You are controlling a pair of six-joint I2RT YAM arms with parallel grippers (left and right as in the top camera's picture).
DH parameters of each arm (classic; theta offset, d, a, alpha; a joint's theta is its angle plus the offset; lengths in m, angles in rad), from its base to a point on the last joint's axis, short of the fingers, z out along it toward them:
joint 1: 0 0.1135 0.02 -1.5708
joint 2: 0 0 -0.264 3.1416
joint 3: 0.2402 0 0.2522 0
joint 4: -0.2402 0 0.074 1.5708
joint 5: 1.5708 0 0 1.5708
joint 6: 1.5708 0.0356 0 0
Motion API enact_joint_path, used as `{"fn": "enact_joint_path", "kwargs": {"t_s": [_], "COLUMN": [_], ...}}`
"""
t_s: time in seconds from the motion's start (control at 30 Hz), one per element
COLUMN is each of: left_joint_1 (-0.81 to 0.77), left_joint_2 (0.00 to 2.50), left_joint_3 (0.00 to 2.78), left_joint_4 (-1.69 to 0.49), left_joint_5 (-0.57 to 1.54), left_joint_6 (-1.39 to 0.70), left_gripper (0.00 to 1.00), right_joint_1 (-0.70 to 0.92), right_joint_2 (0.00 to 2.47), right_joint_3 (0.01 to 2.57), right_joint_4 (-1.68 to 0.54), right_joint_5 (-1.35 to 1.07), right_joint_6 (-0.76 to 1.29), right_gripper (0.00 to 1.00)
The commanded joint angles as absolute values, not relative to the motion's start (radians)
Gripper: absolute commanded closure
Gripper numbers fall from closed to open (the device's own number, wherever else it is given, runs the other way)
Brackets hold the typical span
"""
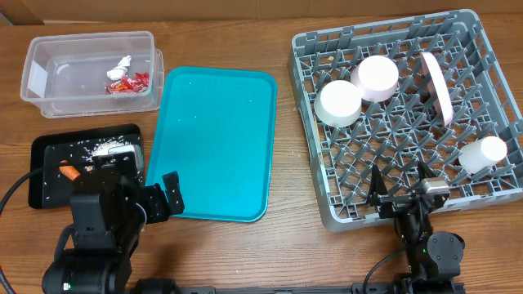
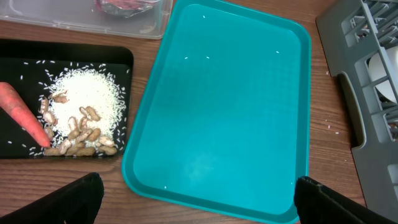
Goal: Sort waste into correct bins and load items into the dishwasher
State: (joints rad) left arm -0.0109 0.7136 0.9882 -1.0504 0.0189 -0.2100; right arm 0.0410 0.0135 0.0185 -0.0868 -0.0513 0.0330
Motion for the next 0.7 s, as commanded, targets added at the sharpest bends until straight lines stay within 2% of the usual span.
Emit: {"fn": "enact_joint_path", "kwargs": {"t_s": [0.0, 0.13, 0.3, 0.53, 0.63, 0.67], "left_joint_1": [-0.007, -0.007, -0.007, -0.007, -0.007, -0.006], "left_joint_2": [0.693, 0.615, 0.455, 0.168, 0.036, 0.003], "left_joint_3": [0.984, 0.937, 0.737, 0.363, 0.209, 0.14], "left_joint_4": [-1.051, -1.017, -0.875, -0.489, -0.307, -0.184], "left_joint_5": [-0.012, -0.011, -0.006, -0.006, 0.001, 0.001], "left_joint_6": [-0.198, -0.198, -0.209, -0.33, -0.326, -0.292], "left_gripper": [0.0, 0.0, 0.0, 0.0, 0.0, 0.0], "right_joint_1": [0.047, 0.047, 0.047, 0.047, 0.047, 0.047], "right_joint_2": [0.003, 0.003, 0.003, 0.003, 0.003, 0.003], "right_joint_3": [0.008, 0.008, 0.008, 0.008, 0.008, 0.008], "right_joint_4": [-0.081, -0.081, -0.081, -0.081, -0.081, -0.081], "right_joint_5": [-0.045, -0.045, -0.045, -0.045, -0.045, -0.045], "right_joint_6": [0.03, 0.03, 0.03, 0.03, 0.03, 0.03], "right_gripper": [0.0, 0.0, 0.0, 0.0, 0.0, 0.0]}}
